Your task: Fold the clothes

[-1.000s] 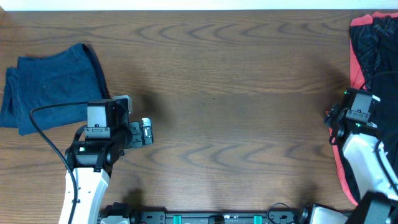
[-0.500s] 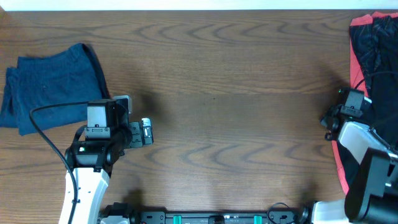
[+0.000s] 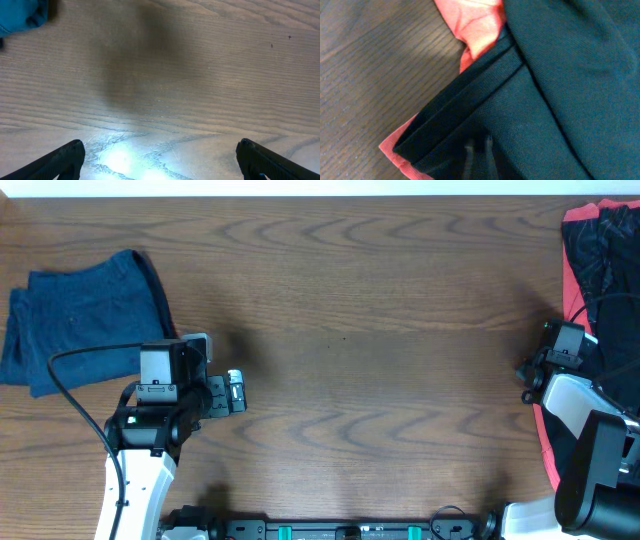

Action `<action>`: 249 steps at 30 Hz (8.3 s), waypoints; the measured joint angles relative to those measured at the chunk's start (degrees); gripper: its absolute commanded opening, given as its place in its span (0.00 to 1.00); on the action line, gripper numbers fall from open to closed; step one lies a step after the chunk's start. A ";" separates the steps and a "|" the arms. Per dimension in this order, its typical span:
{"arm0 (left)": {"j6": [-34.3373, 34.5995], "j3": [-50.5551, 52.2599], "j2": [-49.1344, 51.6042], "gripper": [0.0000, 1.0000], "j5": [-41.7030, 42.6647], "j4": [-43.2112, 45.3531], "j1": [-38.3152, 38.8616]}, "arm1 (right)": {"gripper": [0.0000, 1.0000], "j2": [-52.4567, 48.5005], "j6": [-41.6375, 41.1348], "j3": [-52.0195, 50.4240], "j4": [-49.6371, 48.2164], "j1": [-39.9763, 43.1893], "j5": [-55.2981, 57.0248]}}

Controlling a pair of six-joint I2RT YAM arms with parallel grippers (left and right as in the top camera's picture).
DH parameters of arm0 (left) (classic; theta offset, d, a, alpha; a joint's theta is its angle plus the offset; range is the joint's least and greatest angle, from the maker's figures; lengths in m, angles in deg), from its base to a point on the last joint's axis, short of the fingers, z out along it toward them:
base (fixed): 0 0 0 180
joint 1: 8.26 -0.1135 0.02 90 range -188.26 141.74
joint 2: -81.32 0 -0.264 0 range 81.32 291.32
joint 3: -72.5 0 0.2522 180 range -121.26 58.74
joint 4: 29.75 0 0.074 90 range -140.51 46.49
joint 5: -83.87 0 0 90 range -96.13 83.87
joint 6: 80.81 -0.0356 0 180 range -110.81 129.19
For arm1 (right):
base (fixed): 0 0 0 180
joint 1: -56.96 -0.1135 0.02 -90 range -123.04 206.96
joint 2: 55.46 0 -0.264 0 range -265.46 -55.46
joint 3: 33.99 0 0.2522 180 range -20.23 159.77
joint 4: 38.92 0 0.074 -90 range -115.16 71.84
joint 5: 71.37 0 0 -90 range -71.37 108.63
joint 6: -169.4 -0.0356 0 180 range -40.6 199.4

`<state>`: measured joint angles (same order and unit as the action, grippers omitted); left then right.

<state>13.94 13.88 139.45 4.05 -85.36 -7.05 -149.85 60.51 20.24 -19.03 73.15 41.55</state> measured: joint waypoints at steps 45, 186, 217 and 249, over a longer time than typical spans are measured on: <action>0.00 0.00 0.00 0.98 0.00 0.00 0.00 | 0.01 -1.77 -1.57 0.00 -3.21 0.00 -5.97; 31.32 -1.38 51.43 0.06 -0.48 67.08 36.46 | 0.99 23.15 3.34 17.40 39.47 -8.63 -20.11; 17.42 -8.31 31.45 0.99 20.11 5.79 5.20 | 0.99 23.15 3.37 17.40 39.80 -8.63 -20.11; 44.02 -5.18 38.51 0.67 13.55 18.99 31.50 | 0.99 23.15 3.34 17.40 41.00 -8.63 -20.11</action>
<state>57.96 8.70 177.96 17.60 -66.36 24.45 -126.71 63.85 37.63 21.98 64.51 21.44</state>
